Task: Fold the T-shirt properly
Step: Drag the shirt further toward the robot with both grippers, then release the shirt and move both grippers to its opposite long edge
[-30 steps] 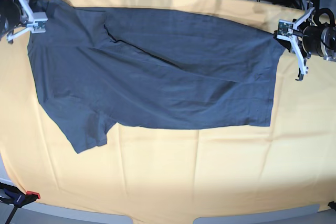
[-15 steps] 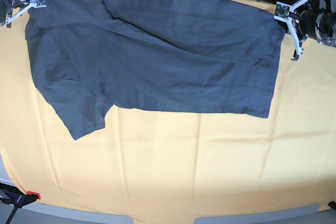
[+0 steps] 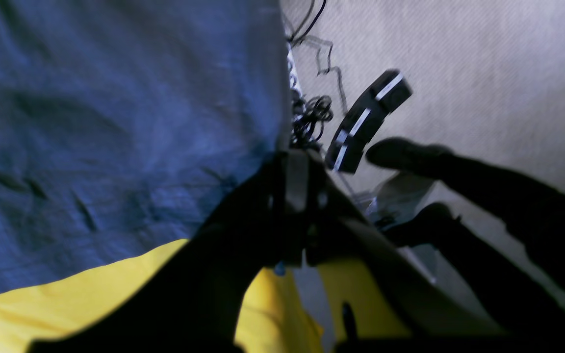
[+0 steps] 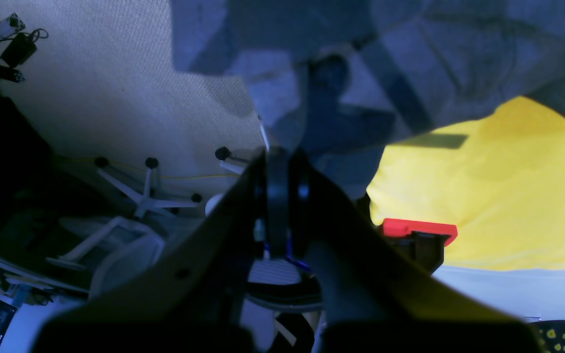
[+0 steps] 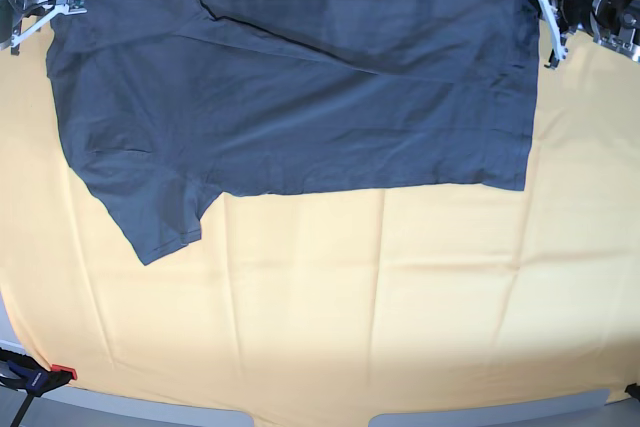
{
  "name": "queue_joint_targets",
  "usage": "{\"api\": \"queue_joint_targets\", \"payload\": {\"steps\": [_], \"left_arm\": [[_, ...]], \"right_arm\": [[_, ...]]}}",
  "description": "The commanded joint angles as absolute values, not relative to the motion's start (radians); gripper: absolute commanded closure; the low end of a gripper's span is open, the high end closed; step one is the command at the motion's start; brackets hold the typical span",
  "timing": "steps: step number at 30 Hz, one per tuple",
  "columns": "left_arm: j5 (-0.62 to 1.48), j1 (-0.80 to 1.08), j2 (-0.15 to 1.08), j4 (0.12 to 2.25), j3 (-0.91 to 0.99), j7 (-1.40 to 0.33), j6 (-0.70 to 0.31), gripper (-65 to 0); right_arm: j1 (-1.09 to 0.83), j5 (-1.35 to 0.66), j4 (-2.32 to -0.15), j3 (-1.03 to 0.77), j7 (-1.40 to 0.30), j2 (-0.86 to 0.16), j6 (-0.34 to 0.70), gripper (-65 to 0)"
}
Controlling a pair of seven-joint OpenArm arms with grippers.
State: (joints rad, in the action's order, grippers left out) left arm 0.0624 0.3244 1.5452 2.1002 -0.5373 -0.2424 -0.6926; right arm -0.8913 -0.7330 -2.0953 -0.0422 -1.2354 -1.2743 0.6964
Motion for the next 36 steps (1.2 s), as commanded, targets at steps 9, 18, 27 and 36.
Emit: {"api": "queue_joint_targets", "payload": {"steps": [9, 18, 27, 36], "left_arm": [[0.142, 0.321, 1.553, 2.107, -0.53, -0.284, -0.698, -31.0], [0.24, 0.255, 1.553, 2.173, -0.529, -0.522, -0.698, -33.2], [0.478, -0.106, 1.553, 2.275, -0.529, -0.526, -0.698, -29.8], [0.569, -0.373, 1.553, 1.985, -0.529, -0.582, -0.477, -29.8]], "right_arm": [[-0.889, -0.933, -2.104, -0.052, -1.396, -1.295, 0.698, -22.5], [-0.877, -0.955, -2.125, -0.054, -1.396, -1.345, 0.698, -33.0], [-0.656, -1.079, -2.271, -0.055, -1.396, -1.379, 0.692, -33.0], [-0.362, -0.783, -2.154, -0.055, -1.243, -1.374, 0.538, -33.0]]}}
